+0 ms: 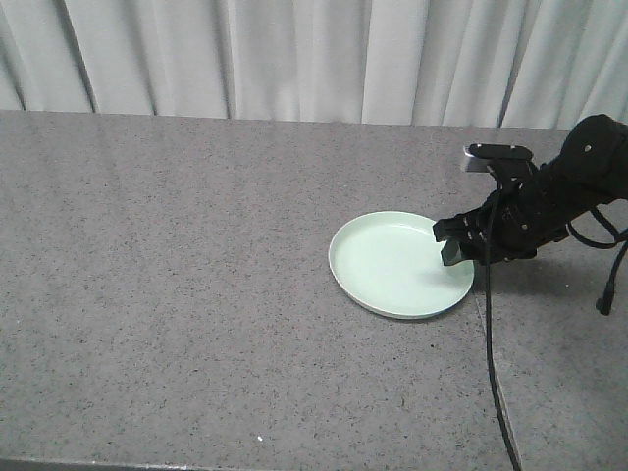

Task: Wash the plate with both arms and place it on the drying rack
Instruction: 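Close the right gripper on the plate rim and lift it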

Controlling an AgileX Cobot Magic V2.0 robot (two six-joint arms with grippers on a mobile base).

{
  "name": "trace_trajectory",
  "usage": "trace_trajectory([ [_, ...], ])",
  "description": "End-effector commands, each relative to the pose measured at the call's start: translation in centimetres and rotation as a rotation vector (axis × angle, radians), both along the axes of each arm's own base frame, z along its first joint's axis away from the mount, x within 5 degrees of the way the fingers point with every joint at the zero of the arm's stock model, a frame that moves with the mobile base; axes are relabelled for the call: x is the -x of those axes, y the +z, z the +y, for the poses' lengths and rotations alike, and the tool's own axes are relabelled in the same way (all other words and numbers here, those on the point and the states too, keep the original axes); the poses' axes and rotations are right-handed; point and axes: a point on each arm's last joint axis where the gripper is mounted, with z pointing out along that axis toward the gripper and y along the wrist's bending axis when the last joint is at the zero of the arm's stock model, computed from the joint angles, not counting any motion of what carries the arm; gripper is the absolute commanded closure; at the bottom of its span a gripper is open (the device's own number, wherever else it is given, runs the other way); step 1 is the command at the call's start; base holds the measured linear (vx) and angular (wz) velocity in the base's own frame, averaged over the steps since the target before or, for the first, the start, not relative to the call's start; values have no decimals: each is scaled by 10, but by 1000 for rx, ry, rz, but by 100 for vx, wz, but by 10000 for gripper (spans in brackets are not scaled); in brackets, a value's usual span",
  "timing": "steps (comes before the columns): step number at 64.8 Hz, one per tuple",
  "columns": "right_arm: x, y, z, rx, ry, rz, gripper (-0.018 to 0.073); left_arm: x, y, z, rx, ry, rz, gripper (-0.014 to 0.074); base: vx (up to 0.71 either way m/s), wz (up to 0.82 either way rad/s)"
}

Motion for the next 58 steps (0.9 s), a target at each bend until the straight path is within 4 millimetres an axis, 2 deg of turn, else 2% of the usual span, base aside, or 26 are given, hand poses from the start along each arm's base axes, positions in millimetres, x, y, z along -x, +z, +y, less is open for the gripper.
trace_trajectory([
  [1, -4, 25, 0, -14, -13, -99, 165, 3, 16, 0, 5, -2, -112, 603, 0, 0],
  [13, -5, 20, 0, -11, -6, -90, 226, 3, 16, 0, 5, -2, -112, 603, 0, 0],
  [27, -8, 11, 0, -9, -5, -67, 350, 3, 16, 0, 5, -2, -112, 603, 0, 0],
  [50, -8, 11, -1, -9, -8, -68, 572, 3, 16, 0, 5, -2, -112, 603, 0, 0],
  [58, -6, 17, -1, -16, -23, -79, 568, 3, 16, 0, 5, -2, -112, 603, 0, 0],
])
